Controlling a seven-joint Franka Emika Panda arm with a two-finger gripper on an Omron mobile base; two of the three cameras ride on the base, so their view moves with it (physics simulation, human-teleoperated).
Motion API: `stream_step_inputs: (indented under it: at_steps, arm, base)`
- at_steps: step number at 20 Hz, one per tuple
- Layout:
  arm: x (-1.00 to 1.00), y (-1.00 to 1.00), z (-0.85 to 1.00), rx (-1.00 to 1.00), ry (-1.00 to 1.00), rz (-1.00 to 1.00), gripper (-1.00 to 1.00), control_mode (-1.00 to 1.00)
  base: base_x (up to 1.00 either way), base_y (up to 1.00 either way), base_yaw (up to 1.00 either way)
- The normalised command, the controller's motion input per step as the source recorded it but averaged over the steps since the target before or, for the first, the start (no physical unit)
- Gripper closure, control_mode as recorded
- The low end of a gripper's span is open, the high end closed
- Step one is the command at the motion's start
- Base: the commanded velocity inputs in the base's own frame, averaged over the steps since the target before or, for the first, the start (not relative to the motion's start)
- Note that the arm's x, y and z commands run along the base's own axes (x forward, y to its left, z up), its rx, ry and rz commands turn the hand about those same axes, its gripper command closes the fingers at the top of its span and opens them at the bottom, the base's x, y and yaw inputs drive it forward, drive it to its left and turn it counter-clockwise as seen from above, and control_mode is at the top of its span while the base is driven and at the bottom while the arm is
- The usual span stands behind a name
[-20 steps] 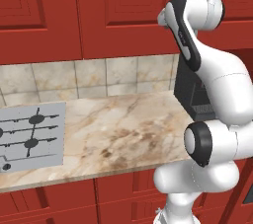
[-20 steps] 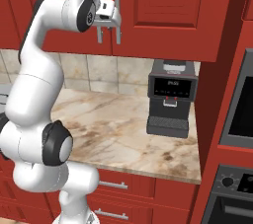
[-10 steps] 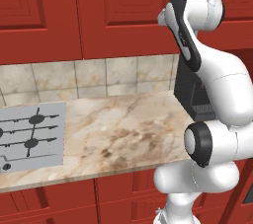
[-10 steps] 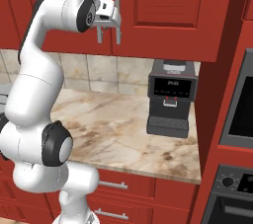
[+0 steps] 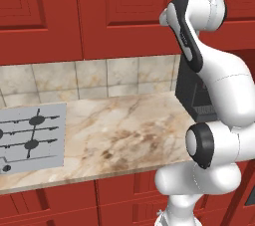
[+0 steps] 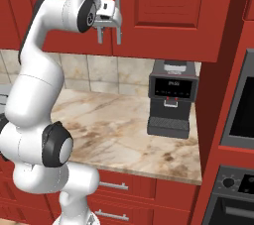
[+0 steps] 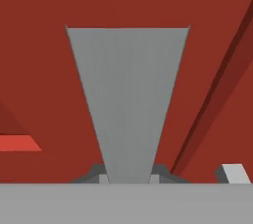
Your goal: Move the bowls from the cabinet to the plates on the dining table.
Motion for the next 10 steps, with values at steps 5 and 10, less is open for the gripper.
stream_step_inputs:
  at_steps: [5, 10]
  arm:
    - [-0.04, 0.06, 0.0, 0.0, -0.02, 0.0, 1.0, -1.0]
    - [-0.36, 0.26, -0.05, 0.0, -0.1, 0.0, 1.0, -1.0]
  base:
    - [0.0, 0.0, 0.0]
    - [0.0, 0.0, 0.0]
